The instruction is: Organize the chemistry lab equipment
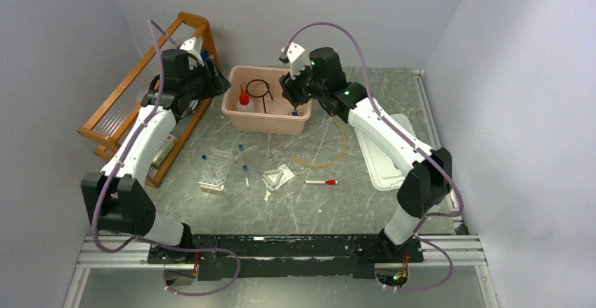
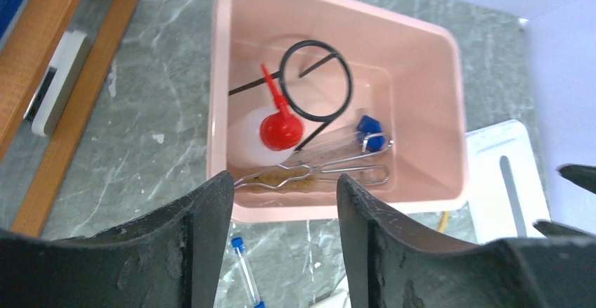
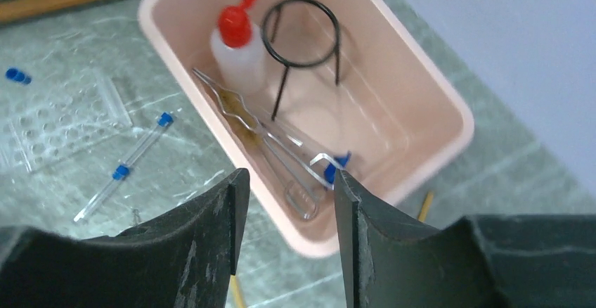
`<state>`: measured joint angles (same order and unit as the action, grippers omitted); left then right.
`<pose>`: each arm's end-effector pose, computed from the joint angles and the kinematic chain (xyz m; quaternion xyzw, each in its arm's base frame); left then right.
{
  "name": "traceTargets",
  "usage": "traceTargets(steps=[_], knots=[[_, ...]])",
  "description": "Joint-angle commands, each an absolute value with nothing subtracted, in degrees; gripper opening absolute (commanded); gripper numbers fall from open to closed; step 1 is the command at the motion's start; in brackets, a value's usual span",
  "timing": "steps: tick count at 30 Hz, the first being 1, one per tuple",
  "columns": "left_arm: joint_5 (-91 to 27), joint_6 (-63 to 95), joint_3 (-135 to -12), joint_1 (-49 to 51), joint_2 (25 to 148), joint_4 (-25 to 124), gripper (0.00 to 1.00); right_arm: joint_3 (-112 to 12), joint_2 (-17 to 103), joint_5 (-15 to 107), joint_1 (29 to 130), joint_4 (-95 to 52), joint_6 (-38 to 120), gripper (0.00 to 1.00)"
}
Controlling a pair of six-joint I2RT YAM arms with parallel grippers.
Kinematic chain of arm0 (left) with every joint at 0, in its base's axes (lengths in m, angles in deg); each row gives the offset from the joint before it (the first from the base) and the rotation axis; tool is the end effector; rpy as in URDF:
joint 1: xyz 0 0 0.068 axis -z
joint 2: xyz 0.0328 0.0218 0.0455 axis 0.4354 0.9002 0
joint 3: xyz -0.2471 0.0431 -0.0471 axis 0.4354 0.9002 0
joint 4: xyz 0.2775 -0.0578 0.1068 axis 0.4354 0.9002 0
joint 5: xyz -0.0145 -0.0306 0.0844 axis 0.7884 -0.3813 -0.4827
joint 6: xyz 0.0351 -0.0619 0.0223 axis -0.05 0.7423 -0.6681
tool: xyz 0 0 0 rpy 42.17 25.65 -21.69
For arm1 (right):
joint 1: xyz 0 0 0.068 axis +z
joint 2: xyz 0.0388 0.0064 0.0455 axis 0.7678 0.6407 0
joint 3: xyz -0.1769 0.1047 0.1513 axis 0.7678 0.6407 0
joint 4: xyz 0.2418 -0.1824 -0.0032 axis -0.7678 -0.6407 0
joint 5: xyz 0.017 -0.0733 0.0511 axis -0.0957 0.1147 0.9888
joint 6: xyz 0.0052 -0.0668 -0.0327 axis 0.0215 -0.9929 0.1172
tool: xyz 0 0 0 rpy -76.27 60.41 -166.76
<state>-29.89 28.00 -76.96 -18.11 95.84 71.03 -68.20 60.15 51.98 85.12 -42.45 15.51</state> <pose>0.4061 -0.0662 0.3050 -0.0693 0.8555 -0.2099 0.4682 0.3756 0.2807 0.3362 -0.4363 0.7219 0.1745 0.5080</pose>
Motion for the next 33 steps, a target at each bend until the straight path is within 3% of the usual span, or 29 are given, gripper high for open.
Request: traceTargets(steps=[1, 7, 13, 19, 24, 29, 33], knots=[[-23.6, 25.3, -76.4, -18.3, 90.3, 71.8, 0.62, -61.6, 54.7, 34.6, 84.9, -44.4, 37.6, 0.51], [-20.6, 23.6, -74.6, -18.0, 84.8, 75.4, 0.66, -44.2, 44.0, 31.0, 84.8, -49.0, 48.3, 0.51], [-19.3, 24.9, -70.4, -17.8, 79.9, 75.7, 0.76, -27.3, 36.4, 44.0, 84.8, -43.6, 32.6, 0.51], [-21.4, 24.9, -67.8, -17.8, 76.0, 77.1, 0.86, -24.9, 39.4, 45.4, 84.8, -44.8, 23.8, 0.49], [-22.2, 25.1, -65.6, -17.8, 73.0, 79.8, 0.92, -25.7, 41.0, 44.7, 85.0, -40.7, 31.2, 0.51], [-20.6, 25.4, -61.7, -17.2, 70.2, 80.7, 0.91, -28.0, 45.2, 41.5, 85.0, -37.8, 44.3, 0.51], [-19.5, 27.6, -57.2, -13.6, 69.6, 79.5, 0.78, -29.4, 48.1, 42.1, 85.1, -35.9, 51.7, 0.49]])
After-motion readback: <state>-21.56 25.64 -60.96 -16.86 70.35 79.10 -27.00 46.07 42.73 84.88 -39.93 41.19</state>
